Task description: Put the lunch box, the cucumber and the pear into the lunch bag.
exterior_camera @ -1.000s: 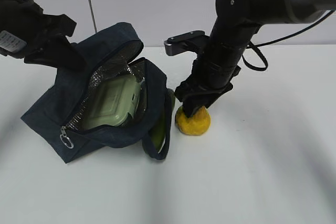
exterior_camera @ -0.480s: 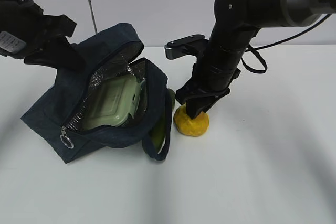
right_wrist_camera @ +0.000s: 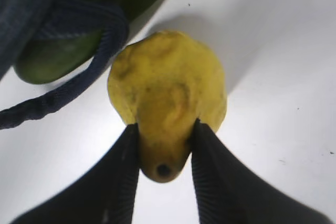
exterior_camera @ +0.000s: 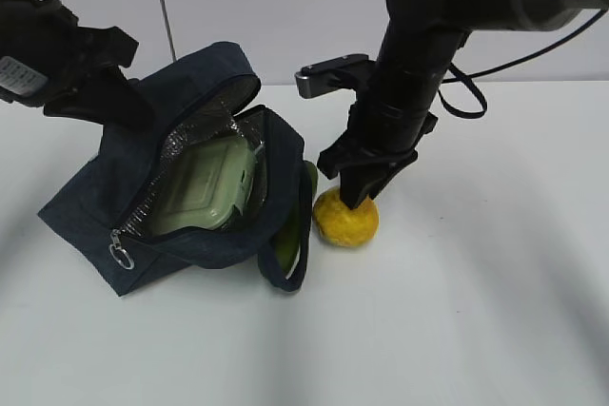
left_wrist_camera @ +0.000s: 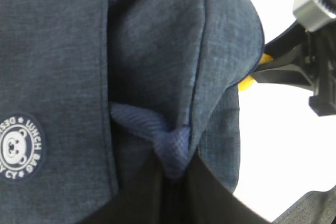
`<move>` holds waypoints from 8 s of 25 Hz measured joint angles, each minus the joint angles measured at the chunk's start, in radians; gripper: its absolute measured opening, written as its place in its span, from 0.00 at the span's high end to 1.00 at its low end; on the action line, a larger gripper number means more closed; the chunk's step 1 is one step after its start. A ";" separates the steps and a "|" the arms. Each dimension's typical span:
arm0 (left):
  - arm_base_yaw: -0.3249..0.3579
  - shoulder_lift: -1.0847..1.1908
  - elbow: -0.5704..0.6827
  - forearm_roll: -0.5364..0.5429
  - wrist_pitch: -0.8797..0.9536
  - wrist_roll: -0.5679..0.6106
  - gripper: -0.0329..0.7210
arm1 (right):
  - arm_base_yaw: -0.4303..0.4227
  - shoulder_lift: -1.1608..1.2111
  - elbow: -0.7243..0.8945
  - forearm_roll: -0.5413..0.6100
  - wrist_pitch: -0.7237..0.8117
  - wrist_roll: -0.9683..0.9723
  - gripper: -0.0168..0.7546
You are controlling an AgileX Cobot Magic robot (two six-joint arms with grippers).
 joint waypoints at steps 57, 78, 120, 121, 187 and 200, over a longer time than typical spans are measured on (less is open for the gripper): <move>0.019 0.000 0.000 0.047 0.004 -0.038 0.95 | -0.012 -0.003 -0.258 0.476 0.022 -0.107 0.37; 0.083 0.000 -0.001 0.494 0.098 -0.346 0.95 | -0.014 -0.040 -0.260 0.119 0.149 0.185 0.38; 0.083 0.000 -0.001 0.575 0.134 -0.423 0.95 | 0.066 0.148 -0.261 -0.015 -0.033 0.962 0.37; 0.083 0.000 -0.001 0.575 0.132 -0.423 0.95 | 0.071 0.148 -0.261 -0.029 -0.031 0.979 0.37; 0.083 0.000 -0.001 0.580 0.120 -0.423 0.95 | 0.138 0.301 -0.703 -0.291 0.141 0.754 0.47; 0.083 0.000 -0.001 0.575 0.119 -0.423 0.95 | 0.139 0.297 -0.953 0.077 0.166 0.646 0.47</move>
